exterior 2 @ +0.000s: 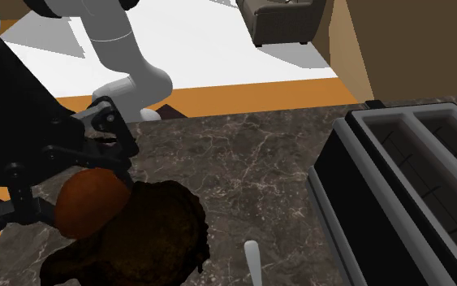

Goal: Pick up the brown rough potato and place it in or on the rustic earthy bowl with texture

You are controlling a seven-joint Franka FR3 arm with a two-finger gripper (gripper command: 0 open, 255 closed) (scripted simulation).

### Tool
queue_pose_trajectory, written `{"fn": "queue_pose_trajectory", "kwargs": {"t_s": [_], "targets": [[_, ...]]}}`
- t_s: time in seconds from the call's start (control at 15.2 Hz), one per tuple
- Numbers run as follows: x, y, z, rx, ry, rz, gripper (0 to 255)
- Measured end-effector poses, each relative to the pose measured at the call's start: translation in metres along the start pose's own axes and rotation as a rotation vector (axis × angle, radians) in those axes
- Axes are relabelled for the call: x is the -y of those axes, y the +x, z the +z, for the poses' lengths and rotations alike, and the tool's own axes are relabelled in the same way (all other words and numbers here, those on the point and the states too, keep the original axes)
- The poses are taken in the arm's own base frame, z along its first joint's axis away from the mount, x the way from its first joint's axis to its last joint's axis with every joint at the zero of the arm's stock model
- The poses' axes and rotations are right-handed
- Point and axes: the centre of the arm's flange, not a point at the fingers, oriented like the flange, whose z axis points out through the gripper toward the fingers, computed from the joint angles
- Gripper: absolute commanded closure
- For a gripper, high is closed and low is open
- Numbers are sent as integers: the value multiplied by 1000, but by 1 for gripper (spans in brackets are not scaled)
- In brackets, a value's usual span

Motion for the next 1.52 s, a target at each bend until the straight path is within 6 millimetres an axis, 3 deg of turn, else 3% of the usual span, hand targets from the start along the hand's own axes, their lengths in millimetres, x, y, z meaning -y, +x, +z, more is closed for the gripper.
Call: {"fn": "queue_pose_trajectory", "kwargs": {"t_s": [0.73,1.19,1.25,1.52], "targets": [[-8,0,58,0,0,0,255],[-8,0,64,0,0,-1,255],[-8,0,64,0,0,-1,0],[-8,0,64,0,0,-1,0]]}}
